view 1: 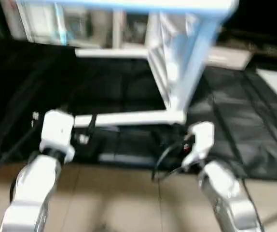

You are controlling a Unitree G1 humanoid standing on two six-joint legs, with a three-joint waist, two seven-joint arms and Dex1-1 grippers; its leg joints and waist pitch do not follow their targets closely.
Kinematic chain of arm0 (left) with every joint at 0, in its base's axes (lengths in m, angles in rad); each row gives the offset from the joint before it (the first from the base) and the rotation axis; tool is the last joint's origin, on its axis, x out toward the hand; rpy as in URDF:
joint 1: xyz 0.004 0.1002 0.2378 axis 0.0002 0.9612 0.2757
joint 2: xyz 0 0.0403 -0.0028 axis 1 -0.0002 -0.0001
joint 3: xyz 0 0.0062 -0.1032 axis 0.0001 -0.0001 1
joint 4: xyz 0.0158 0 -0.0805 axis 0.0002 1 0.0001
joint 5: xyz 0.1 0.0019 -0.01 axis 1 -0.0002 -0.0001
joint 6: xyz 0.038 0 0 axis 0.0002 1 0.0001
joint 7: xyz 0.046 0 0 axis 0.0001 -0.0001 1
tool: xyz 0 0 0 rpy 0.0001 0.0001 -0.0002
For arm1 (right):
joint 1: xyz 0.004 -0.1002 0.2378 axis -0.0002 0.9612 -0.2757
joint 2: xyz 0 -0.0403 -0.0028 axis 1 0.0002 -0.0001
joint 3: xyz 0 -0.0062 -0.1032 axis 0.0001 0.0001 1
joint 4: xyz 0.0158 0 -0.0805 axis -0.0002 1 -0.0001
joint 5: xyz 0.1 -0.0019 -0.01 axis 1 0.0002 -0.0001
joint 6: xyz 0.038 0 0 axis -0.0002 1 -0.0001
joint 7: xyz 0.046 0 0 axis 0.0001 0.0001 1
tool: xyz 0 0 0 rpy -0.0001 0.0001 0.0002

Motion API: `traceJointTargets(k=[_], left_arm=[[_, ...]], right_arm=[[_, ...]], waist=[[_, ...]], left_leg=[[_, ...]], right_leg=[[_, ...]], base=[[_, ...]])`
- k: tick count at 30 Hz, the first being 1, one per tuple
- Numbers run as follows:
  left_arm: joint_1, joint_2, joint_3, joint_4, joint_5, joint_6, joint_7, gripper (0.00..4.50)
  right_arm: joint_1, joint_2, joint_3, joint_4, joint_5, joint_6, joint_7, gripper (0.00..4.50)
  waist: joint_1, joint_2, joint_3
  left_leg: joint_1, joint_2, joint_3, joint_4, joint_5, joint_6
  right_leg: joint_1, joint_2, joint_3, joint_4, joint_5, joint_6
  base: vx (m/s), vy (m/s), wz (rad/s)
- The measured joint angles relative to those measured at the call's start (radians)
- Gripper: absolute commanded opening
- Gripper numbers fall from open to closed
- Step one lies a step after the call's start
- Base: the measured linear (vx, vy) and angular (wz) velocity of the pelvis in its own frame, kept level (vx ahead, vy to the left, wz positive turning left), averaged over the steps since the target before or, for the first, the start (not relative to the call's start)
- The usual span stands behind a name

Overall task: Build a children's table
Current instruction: Flip table

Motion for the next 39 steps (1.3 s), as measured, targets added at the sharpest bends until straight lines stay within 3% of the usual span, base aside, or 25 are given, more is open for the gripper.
traceJointTargets(k=[2, 3, 4, 5, 6, 7, 9, 10, 11, 12, 13, 14, 15, 17, 19, 20, 24, 26, 27, 29, 30, 32, 33, 36, 39], left_arm=[[-0.009, -0.014, -0.004, 0.0, 0.003, 0.003, 0.002, 4.5], [-0.03, -0.029, -0.018, 0.009, 0.012, 0.003, 0.005, 4.5], [-0.037, -0.032, -0.024, 0.01, 0.02, 0.002, 0.006, 4.5], [-0.042, -0.035, -0.028, 0.011, 0.022, 0.0, 0.009, 4.5], [-0.06, -0.042, -0.029, 0.022, 0.021, -0.003, 0.014, 4.5], [-0.067, -0.049, -0.025, 0.032, 0.02, -0.003, 0.022, 4.5], [-0.068, -0.068, 0.0, 0.055, 0.017, 0.003, 0.045, 4.5], [-0.068, -0.072, 0.005, 0.061, 0.016, 0.004, 0.05, 4.5], [-0.069, -0.076, 0.007, 0.062, 0.016, 0.006, 0.05, 4.5], [-0.073, -0.078, 0.011, 0.063, 0.016, 0.017, 0.051, 4.5], [-0.074, -0.086, 0.012, 0.067, 0.013, 0.021, 0.051, 4.5], [-0.073, -0.093, 0.009, 0.069, 0.007, 0.022, 0.049, 4.5], [-0.073, -0.102, 0.005, 0.069, 0.0, 0.021, 0.048, 4.5], [-0.076, -0.098, 0.005, 0.069, -0.001, 0.018, 0.045, 4.5], [-0.076, -0.095, 0.005, 0.069, 0.0, 0.015, 0.041, 4.5], [-0.076, -0.095, 0.003, 0.069, 0.0, 0.015, 0.04, 4.5], [-0.077, -0.099, -0.001, 0.068, 0.0, 0.009, 0.038, 4.5], [-0.085, -0.102, -0.009, 0.068, 0.003, 0.004, 0.038, 4.5], [-0.094, -0.102, -0.016, 0.068, 0.008, 0.002, 0.038, 4.5], [-0.108, -0.105, -0.032, 0.068, 0.008, -0.001, 0.036, 4.5], [-0.116, -0.104, -0.032, 0.066, 0.006, -0.004, 0.029, 4.5], [-0.128, -0.098, -0.027, 0.064, -0.004, -0.005, 0.011, 4.5], [-0.13, -0.044, -0.042, 0.059, -0.011, -0.033, -0.052, 4.5], [-0.186, 0.137, -0.099, 0.01, 0.031, -0.085, -0.203, 4.5], [-0.264, 0.243, -0.119, -0.001, 0.112, -0.102, -0.271, 4.5]], right_arm=[[0.0, 0.001, -0.002, 0.0, -0.001, -0.001, -0.005, 4.47], [0.001, -0.006, -0.008, 0.0, -0.006, -0.001, -0.012, 4.47], [0.001, -0.013, -0.011, 0.0, -0.009, -0.001, -0.016, 4.47], [0.001, -0.015, -0.015, -0.003, -0.011, -0.001, -0.021, 4.47], [0.002, -0.008, -0.024, -0.003, -0.01, 0.0, -0.032, 4.47], [0.001, 0.002, -0.026, -0.002, -0.009, 0.002, -0.036, 4.47], [-0.008, 0.023, -0.004, -0.011, -0.007, 0.013, -0.032, 4.47], [-0.011, 0.022, -0.003, -0.014, -0.007, 0.014, -0.032, 4.47], [-0.011, 0.017, -0.003, -0.017, -0.007, 0.014, -0.032, 4.47], [-0.011, 0.01, -0.005, -0.02, -0.006, 0.015, -0.031, 4.47], [-0.006, 0.002, -0.008, -0.02, -0.005, 0.015, -0.03, 4.47], [0.0, -0.005, -0.013, -0.02, -0.005, 0.016, -0.031, 4.47], [0.001, -0.011, -0.022, -0.02, -0.005, 0.018, -0.031, 4.47], [0.004, -0.013, -0.036, -0.02, -0.005, 0.024, -0.033, 4.47], [0.004, -0.014, -0.041, -0.02, -0.008, 0.026, -0.036, 4.47], [0.003, -0.011, -0.04, -0.02, -0.008, 0.032, -0.037, 4.47], [-0.015, -0.008, -0.041, -0.02, -0.005, 0.037, -0.044, 4.47], [-0.03, -0.005, -0.046, -0.02, 0.0, 0.037, -0.046, 4.47], [-0.034, -0.006, -0.054, -0.02, 0.002, 0.035, -0.046, 4.47], [-0.037, -0.01, -0.067, -0.021, 0.004, 0.033, -0.045, 4.47], [-0.039, -0.012, -0.074, -0.021, 0.004, 0.034, -0.043, 4.47], [-0.051, -0.012, -0.077, -0.02, 0.004, 0.034, -0.043, 4.47], [-0.052, -0.004, -0.075, -0.018, 0.007, 0.034, -0.039, 4.47], [-0.067, -0.003, -0.075, -0.012, 0.015, 0.033, -0.03, 4.47], [-0.074, 0.001, -0.074, -0.008, 0.017, 0.032, -0.024, 4.47]], waist=[[0.018, 0.005, -0.001], [0.024, 0.015, -0.001], [0.024, 0.021, -0.002], [0.013, 0.043, -0.005], [-0.008, 0.062, -0.002], [-0.024, 0.058, 0.0], [-0.042, 0.047, -0.006], [-0.045, 0.041, -0.01], [-0.046, 0.032, -0.014], [-0.049, 0.014, -0.016], [-0.049, 0.002, -0.013], [-0.04, -0.011, -0.014], [-0.028, -0.015, -0.01], [-0.022, -0.01, -0.009], [-0.026, -0.013, -0.008], [-0.033, -0.013, -0.006], [-0.056, -0.002, 0.008], [-0.07, -0.008, 0.008], [-0.074, -0.02, 0.002], [-0.074, -0.035, -0.01], [-0.074, -0.045, -0.017], [-0.077, -0.049, -0.021], [-0.078, -0.056, -0.021], [-0.078, -0.066, -0.02], [-0.081, -0.066, -0.017]], left_leg=[[-0.003, -0.002, 0.008, 0.009, -0.001, 0.016], [-0.028, 0.006, -0.015, 0.052, -0.006, 0.024], [-0.035, 0.023, -0.023, 0.053, -0.005, 0.023], [-0.034, 0.046, -0.036, 0.007, -0.001, 0.022], [-0.036, 0.065, -0.046, 0.001, 0.052, -0.032], [-0.041, 0.046, -0.064, 0.001, 0.052, -0.029], [-0.049, 0.038, -0.069, 0.002, 0.056, -0.029], [-0.051, 0.038, -0.068, 0.002, 0.058, -0.029], [-0.055, 0.038, -0.058, 0.002, 0.062, -0.03], [-0.057, 0.036, -0.035, 0.002, 0.066, -0.033], [-0.05, 0.036, -0.019, -0.004, 0.065, -0.034], [-0.043, 0.032, -0.011, -0.019, 0.063, -0.036], [-0.037, 0.031, 0.002, -0.036, 0.061, -0.035], [-0.035, 0.036, 0.009, -0.055, 0.07, -0.048], [-0.025, 0.043, 0.014, -0.062, 0.07, -0.049], [-0.016, 0.046, 0.016, -0.066, 0.07, -0.049], [0.044, 0.057, 0.015, -0.087, 0.063, -0.044], [0.055, 0.056, 0.015, -0.087, 0.063, -0.043], [0.053, 0.052, 0.015, -0.086, 0.063, -0.043], [0.034, 0.05, 0.019, -0.079, 0.062, -0.04], [0.018, 0.049, 0.02, -0.072, 0.065, -0.037], [-0.013, 0.047, 0.014, -0.049, 0.06, -0.034], [-0.021, 0.041, 0.009, -0.041, 0.06, -0.033], [-0.034, 0.042, 0.01, -0.042, 0.061, -0.036], [-0.024, 0.049, 0.015, -0.048, 0.064, -0.053]], right_leg=[[-0.009, -0.014, 0.01, 0.009, 0.0, 0.002], [-0.007, -0.041, -0.019, 0.01, 0.0, 0.013], [-0.001, -0.066, -0.05, 0.008, 0.001, 0.022], [0.012, -0.07, -0.084, -0.001, 0.006, 0.03], [0.031, -0.068, -0.101, -0.005, 0.008, 0.039], [0.012, -0.05, -0.048, 0.023, 0.002, 0.018], [-0.031, -0.009, 0.045, 0.115, -0.015, -0.008], [-0.04, 0.001, 0.064, 0.119, -0.016, -0.006], [-0.046, 0.001, 0.078, 0.105, -0.014, 0.0], [-0.046, -0.014, 0.098, 0.067, -0.012, 0.034], [-0.052, -0.019, 0.106, 0.074, -0.014, 0.061], [-0.057, -0.027, 0.109, 0.074, -0.014, 0.06], [-0.06, -0.036, 0.11, 0.073, -0.013, 0.061], [-0.062, -0.035, 0.106, 0.064, -0.009, 0.061], [-0.056, -0.032, 0.103, 0.05, -0.005, 0.06], [-0.044, -0.03, 0.1, 0.039, -0.005, 0.06], [0.031, -0.031, 0.07, -0.032, -0.005, 0.06], [0.044, -0.032, 0.072, -0.041, -0.004, 0.061], [0.045, -0.034, 0.076, -0.046, 0.004, 0.068], [0.039, -0.035, 0.085, -0.052, 0.03, 0.075], [0.022, -0.034, 0.089, -0.049, 0.037, 0.084], [-0.017, -0.03, 0.108, -0.018, 0.035, 0.088], [-0.036, -0.028, 0.118, -0.002, 0.035, 0.089], [-0.046, -0.021, 0.136, -0.004, 0.027, 0.096], [-0.041, -0.025, 0.135, -0.004, 0.031, 0.093]], base=[[-0.056, 0.061, -0.04], [-0.055, 0.082, 0.0], [-0.043, 0.112, 0.19], [-0.003, 0.141, 0.54], [-0.003, 0.141, 0.54], [0.019, 0.13, 0.72], [0.017, 0.074, 0.59], [-0.001, 0.023, 0.31], [0.0, 0.0, 0.0], [0.0, 0.0, 0.0], [-0.04, -0.099, 0.12], [-0.046, -0.101, -0.02], [-0.039, -0.125, -0.15], [-0.014, -0.029, -0.1], [0.0, 0.0, 0.0], [0.0, 0.0, 0.0], [0.047, 0.049, -0.07], [0.088, 0.072, -0.18], [0.092, 0.066, -0.17], [0.113, 0.04, -0.08], [0.116, 0.033, -0.06], [0.119, 0.029, -0.05], [0.117, 0.026, -0.06], [0.025, 0.002, -0.03], [-0.05, -0.014, 0.0]])
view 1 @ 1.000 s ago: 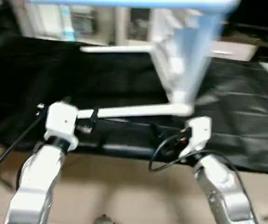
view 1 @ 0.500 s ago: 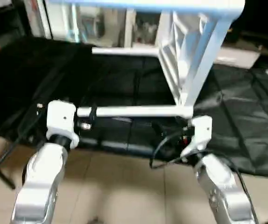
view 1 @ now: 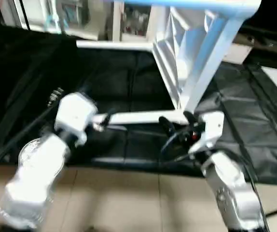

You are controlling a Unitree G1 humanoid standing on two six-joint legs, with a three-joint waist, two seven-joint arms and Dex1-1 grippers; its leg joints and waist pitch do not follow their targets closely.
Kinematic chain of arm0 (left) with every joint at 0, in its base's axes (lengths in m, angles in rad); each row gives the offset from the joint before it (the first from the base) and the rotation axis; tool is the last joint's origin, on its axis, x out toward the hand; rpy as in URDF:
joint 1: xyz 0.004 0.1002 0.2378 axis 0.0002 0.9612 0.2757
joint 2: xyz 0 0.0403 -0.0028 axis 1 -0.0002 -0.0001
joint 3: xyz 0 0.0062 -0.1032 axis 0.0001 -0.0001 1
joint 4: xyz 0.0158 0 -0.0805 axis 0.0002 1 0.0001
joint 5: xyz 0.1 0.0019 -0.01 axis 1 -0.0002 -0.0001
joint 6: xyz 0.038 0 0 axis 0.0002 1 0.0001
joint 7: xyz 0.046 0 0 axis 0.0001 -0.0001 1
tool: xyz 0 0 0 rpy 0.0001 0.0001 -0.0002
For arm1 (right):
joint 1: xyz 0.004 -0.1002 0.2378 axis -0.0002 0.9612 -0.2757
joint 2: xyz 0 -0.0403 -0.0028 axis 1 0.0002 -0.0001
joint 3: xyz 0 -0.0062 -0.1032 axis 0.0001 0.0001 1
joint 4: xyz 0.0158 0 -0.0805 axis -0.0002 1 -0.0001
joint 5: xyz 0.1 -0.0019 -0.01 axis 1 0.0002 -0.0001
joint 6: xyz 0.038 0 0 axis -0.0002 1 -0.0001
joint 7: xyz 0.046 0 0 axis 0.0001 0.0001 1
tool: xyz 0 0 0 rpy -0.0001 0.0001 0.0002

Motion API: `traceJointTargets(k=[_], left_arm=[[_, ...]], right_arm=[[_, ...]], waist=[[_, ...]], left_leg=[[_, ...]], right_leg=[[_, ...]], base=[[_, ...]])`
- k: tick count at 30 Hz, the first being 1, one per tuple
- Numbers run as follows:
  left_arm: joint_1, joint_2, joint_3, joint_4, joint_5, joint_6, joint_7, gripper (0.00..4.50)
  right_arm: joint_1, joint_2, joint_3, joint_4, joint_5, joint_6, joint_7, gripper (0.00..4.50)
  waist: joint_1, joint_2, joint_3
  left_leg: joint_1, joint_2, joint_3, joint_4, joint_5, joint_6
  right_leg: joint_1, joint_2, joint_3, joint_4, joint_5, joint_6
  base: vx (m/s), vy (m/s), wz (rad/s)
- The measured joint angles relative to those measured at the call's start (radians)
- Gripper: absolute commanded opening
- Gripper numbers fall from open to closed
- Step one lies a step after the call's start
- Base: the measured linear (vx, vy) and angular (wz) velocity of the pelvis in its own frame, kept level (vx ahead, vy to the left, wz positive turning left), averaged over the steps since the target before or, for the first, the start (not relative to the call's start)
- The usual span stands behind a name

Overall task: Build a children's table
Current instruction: Flip table

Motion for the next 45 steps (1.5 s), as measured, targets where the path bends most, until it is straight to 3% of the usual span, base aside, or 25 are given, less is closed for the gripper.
traceJointTargets(k=[3, 11, 15, 25, 34, 44, 45], left_arm=[[-0.084, 0.045, 0.008, 0.012, 0.045, -0.039, -0.025, 4.5], [-0.295, 0.123, -0.019, 0.128, 0.106, -0.104, -0.083, 4.5], [-0.49, 0.136, -0.044, 0.284, 0.197, -0.184, -0.068, 4.5], [-0.755, 0.157, -0.103, 0.623, 0.338, -0.346, 0.015, 4.5], [-0.905, 0.141, -0.202, 0.921, 0.461, -0.503, 0.073, 4.5], [-1.064, 0.115, -0.235, 1.18, 0.546, -0.585, 0.207, 4.5], [-1.066, 0.113, -0.235, 1.193, 0.546, -0.593, 0.213, 4.22]], right_arm=[[0.0, 0.012, 0.009, 0.02, -0.001, 0.0, 0.005, 4.47], [-0.023, 0.03, 0.026, 0.06, -0.005, 0.001, 0.004, 4.47], [-0.042, 0.039, 0.039, 0.07, -0.009, 0.004, 0.007, 4.47], [-0.042, 0.046, 0.048, 0.087, -0.022, 0.008, 0.003, 4.47], [-0.042, 0.063, 0.036, 0.088, -0.023, 0.007, -0.021, 4.47], [-0.04, 0.069, 0.035, 0.087, -0.025, 0.007, -0.032, 4.47], [-0.04, 0.071, 0.035, 0.087, -0.025, 0.007, -0.032, 4.5]], waist=[[0.001, 0.0, 0.006], [0.02, -0.009, 0.014], [0.026, -0.013, 0.015], [0.028, -0.019, 0.011], [0.033, -0.012, 0.016], [0.046, 0.003, 0.026], [0.047, 0.004, 0.027]], left_leg=[[0.011, 0.001, 0.009, -0.005, 0.002, 0.001], [0.011, 0.003, 0.013, -0.005, 0.002, 0.0], [0.009, 0.003, 0.014, -0.006, 0.002, 0.0], [0.002, 0.004, 0.02, -0.005, 0.016, -0.009], [0.002, 0.011, 0.024, -0.005, 0.018, -0.013], [0.003, 0.013, 0.026, -0.005, 0.018, -0.012], [0.003, 0.013, 0.026, -0.005, 0.018, -0.012]], right_leg=[[0.003, -0.008, -0.001, 0.0, 0.007, -0.005], [-0.005, -0.01, -0.002, 0.0, 0.027, -0.011], [-0.013, -0.011, -0.002, 0.0, 0.029, -0.012], [-0.022, -0.013, -0.001, 0.0, 0.042, -0.014], [-0.025, -0.009, -0.001, -0.001, 0.036, -0.016], [-0.025, -0.008, -0.002, 0.001, 0.035, -0.017], [-0.025, -0.008, -0.002, 0.001, 0.035, -0.017]], base=[[-0.117, -0.014, -0.05], [-0.086, 0.001, -0.04], [-0.026, 0.0, 0.0], [0.0, 0.0, 0.0], [0.0, 0.0, 0.0], [0.0, 0.0, 0.0], [0.0, 0.0, 0.0]])
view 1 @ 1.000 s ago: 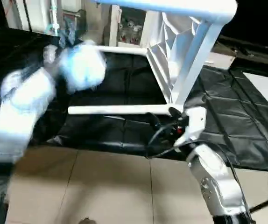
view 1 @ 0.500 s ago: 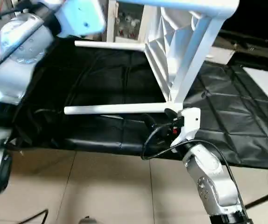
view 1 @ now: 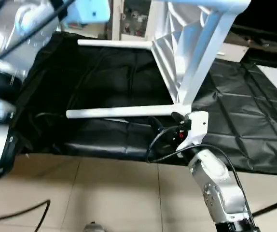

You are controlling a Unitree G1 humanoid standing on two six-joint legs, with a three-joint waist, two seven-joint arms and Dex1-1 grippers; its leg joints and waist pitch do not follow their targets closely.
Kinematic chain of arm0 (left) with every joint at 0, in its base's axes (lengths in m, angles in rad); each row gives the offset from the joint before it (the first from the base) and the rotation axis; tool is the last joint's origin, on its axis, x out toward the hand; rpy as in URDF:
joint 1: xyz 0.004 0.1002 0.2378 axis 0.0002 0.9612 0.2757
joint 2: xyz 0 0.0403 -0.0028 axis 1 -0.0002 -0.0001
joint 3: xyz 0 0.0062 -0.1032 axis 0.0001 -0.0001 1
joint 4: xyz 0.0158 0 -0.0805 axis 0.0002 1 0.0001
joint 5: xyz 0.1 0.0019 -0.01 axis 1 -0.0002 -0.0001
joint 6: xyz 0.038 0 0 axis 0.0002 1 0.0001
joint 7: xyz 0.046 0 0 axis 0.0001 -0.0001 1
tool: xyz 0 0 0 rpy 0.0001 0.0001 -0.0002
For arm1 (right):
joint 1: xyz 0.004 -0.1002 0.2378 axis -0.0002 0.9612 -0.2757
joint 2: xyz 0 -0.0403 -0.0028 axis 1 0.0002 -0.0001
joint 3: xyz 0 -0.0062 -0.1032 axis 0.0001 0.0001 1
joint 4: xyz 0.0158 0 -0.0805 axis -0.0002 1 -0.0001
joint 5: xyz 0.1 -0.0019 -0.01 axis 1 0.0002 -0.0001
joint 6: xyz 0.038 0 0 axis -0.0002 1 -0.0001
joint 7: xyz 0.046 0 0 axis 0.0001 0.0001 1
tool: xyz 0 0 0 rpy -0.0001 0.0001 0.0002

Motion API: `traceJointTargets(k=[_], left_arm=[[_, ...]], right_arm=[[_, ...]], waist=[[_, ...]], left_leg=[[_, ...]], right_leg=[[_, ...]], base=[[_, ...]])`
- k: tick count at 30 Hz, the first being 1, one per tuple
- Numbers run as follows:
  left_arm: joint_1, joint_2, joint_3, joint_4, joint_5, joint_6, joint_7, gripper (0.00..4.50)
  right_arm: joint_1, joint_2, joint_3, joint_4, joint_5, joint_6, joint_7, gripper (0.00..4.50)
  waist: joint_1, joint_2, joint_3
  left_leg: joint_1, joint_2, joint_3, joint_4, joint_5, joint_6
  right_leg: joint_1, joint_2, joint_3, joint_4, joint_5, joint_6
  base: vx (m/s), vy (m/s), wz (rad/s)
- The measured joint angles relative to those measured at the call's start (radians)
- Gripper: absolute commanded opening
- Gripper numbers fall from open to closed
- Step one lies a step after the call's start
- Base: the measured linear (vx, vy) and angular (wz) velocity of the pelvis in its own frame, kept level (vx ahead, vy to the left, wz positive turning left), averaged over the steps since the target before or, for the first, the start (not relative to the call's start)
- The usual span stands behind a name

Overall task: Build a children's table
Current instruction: Flip table

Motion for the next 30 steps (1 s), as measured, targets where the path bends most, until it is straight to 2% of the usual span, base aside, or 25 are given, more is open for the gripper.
traceJointTargets(k=[4, 6, 9, 11, 18, 21, 25, 30], left_arm=[[-0.002, -0.012, 0.0, 0.045, 0.0, -0.016, 0.012, 4.09], [-0.008, -0.017, 0.0, 0.071, 0.0, -0.023, 0.011, 3.78], [-0.024, -0.024, -0.001, 0.107, -0.001, -0.035, 0.011, 3.7], [-0.033, -0.024, -0.001, 0.116, -0.002, -0.043, 0.011, 3.37], [-0.042, -0.029, 0.0, 0.162, -0.01, -0.06, 0.013, 2.87], [-0.049, -0.029, 0.004, 0.171, -0.015, -0.059, 0.014, 2.77], [-0.052, -0.036, 0.025, 0.193, -0.041, -0.049, 0.008, 2.42], [-0.052, -0.054, 0.053, 0.218, -0.073, -0.014, -0.036, 2.13]], right_arm=[[0.018, 0.002, 0.005, -0.011, 0.019, -0.001, 0.037, 4.5], [0.045, 0.007, 0.015, -0.034, 0.042, -0.015, 0.069, 4.5], [0.045, 0.02, 0.026, -0.053, 0.059, -0.043, 0.091, 4.5], [0.045, 0.027, 0.025, -0.061, 0.071, -0.052, 0.093, 4.5], [0.05, 0.048, 0.018, -0.117, 0.152, -0.095, 0.172, 4.5], [0.06, 0.051, 0.021, -0.132, 0.172, -0.113, 0.198, 4.5], [0.08, 0.05, 0.023, -0.137, 0.201, -0.116, 0.229, 4.5], [0.086, 0.05, 0.033, -0.166, 0.224, -0.116, 0.263, 4.5]], waist=[[0.004, 0.001, 0.001], [0.006, 0.001, 0.001], [0.007, 0.002, 0.001], [0.01, 0.002, 0.001], [0.028, 0.002, 0.002], [0.029, 0.002, 0.002], [0.027, 0.002, 0.002], [0.031, 0.011, 0.005]], left_leg=[[0.0, 0.001, 0.0, 0.0, -0.002, 0.003], [0.0, 0.001, 0.0, 0.0, -0.002, 0.003], [0.0, 0.001, 0.0, 0.0, -0.002, 0.003], [0.001, 0.001, 0.0, 0.0, -0.002, 0.003], [0.001, 0.002, 0.001, 0.0, -0.002, 0.003], [0.001, 0.002, 0.001, 0.0, -0.002, 0.003], [0.003, 0.002, 0.001, 0.0, -0.002, 0.003], [0.004, 0.002, 0.001, 0.0, -0.002, 0.003]], right_leg=[[0.0, 0.0, -0.001, 0.001, 0.0, 0.0], [0.0, 0.0, -0.001, 0.002, 0.0, 0.0], [-0.001, 0.0, -0.002, 0.003, 0.0, -0.001], [-0.001, 0.0, -0.001, 0.003, 0.0, -0.001], [-0.004, 0.0, -0.001, 0.008, -0.001, -0.003], [-0.004, 0.0, -0.001, 0.009, -0.002, -0.004], [-0.004, 0.0, -0.001, 0.011, -0.002, -0.004], [-0.004, 0.0, -0.001, 0.013, -0.003, -0.005]], base=[[0.0, 0.0, 0.0], [0.0, 0.0, 0.0], [0.0, 0.0, 0.0], [0.0, 0.0, 0.0], [0.0, 0.0, 0.0], [0.0, 0.0, 0.0], [0.0, 0.0, 0.0], [0.0, 0.0, 0.0]])
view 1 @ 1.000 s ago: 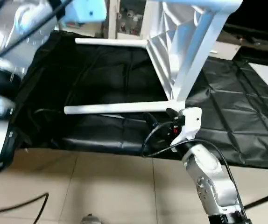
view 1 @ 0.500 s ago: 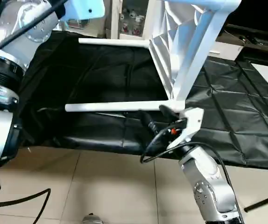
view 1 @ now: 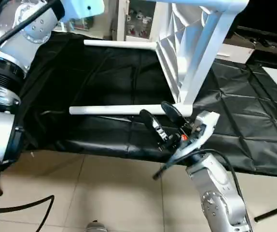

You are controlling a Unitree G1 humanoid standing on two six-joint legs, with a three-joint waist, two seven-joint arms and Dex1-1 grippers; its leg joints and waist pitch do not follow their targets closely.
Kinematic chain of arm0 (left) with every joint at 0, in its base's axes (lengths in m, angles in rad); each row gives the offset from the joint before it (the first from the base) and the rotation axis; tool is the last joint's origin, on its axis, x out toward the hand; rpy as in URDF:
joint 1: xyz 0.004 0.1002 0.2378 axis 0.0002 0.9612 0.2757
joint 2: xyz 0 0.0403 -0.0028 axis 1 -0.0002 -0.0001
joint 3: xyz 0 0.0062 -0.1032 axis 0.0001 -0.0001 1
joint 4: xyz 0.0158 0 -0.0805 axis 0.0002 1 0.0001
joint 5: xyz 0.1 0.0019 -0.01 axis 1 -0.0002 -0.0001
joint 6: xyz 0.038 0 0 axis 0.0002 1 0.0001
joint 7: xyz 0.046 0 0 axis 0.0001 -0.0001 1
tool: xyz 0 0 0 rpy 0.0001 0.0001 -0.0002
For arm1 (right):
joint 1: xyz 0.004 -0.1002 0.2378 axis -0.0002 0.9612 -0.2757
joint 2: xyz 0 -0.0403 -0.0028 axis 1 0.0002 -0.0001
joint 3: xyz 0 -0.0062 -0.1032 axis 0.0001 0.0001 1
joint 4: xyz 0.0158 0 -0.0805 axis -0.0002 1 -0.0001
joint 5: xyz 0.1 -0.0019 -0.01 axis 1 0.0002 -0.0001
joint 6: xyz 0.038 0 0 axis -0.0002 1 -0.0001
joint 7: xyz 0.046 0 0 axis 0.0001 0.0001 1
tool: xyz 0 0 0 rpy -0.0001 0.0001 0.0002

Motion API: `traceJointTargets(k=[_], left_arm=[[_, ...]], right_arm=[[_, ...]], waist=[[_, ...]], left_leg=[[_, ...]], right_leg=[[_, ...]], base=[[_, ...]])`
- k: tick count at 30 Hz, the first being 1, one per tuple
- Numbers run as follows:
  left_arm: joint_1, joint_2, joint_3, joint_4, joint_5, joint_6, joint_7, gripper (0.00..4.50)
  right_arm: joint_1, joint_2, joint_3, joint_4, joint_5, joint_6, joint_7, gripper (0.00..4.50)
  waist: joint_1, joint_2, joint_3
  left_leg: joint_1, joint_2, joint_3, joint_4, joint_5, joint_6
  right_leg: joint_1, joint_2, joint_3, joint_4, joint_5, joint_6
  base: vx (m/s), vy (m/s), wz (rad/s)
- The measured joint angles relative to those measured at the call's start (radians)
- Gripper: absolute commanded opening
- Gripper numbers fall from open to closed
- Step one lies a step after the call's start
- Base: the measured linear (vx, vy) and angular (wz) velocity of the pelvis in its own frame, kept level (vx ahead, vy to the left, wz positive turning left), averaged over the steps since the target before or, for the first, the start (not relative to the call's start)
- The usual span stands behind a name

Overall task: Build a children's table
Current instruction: Flip table

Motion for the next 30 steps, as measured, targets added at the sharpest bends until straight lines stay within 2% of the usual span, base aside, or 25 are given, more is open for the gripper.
traceJointTargets(k=[7, 16, 23, 26, 29, 30], left_arm=[[0.0, -0.016, 0.034, 0.004, -0.042, 0.049, -0.057, 2.11], [0.008, -0.028, 0.092, -0.008, -0.087, 0.123, -0.106, 2.11], [0.013, -0.036, 0.189, -0.006, -0.181, 0.194, -0.107, 2.11], [0.027, -0.053, 0.249, -0.006, -0.249, 0.225, -0.107, 2.11], [0.048, -0.067, 0.302, -0.006, -0.312, 0.247, -0.107, 2.11], [0.058, -0.074, 0.318, -0.011, -0.334, 0.258, -0.11, 2.11]], right_arm=[[0.0, -0.009, -0.009, 0.022, -0.027, -0.01, -0.033, 4.5], [0.0, -0.039, -0.011, 0.07, -0.087, 0.015, -0.091, 4.5], [0.001, -0.066, 0.009, 0.104, -0.131, 0.045, -0.099, 4.5], [-0.002, -0.064, 0.009, 0.16, -0.174, 0.041, -0.136, 4.5], [-0.024, -0.034, -0.035, 0.213, -0.179, 0.021, -0.192, 4.5], [-0.054, -0.009, -0.076, 0.24, -0.164, 0.006, -0.223, 4.5]], waist=[[0.009, 0.017, 0.004], [0.02, 0.033, 0.002], [0.025, 0.033, 0.002], [0.026, 0.032, 0.002], [0.026, 0.028, 0.003], [0.025, 0.026, 0.004]], left_leg=[[0.0, 0.0, 0.002, 0.0, 0.0, 0.0], [-0.004, 0.0, 0.006, -0.001, 0.002, 0.003], [-0.007, 0.0, 0.008, -0.001, 0.003, 0.004], [-0.015, 0.001, 0.008, 0.0, 0.008, 0.01], [-0.024, 0.001, 0.008, 0.001, 0.013, 0.016], [-0.03, 0.001, 0.008, 0.003, 0.014, 0.017]], right_leg=[[-0.001, -0.001, 0.001, 0.0, 0.0, 0.0], [-0.007, -0.002, 0.003, 0.001, 0.0, 0.0], [-0.008, -0.004, 0.002, 0.0, -0.001, 0.001], [-0.012, -0.004, -0.001, 0.0, -0.001, 0.001], [-0.019, -0.004, -0.003, 0.001, 0.0, 0.002], [-0.024, -0.004, -0.003, 0.002, 0.002, 0.003]], base=[[0.0, 0.0, 0.0], [0.0, 0.0, 0.0], [0.0, 0.0, 0.0], [0.0, 0.0, 0.0], [0.0, 0.0, 0.0], [0.0, 0.0, 0.0]])
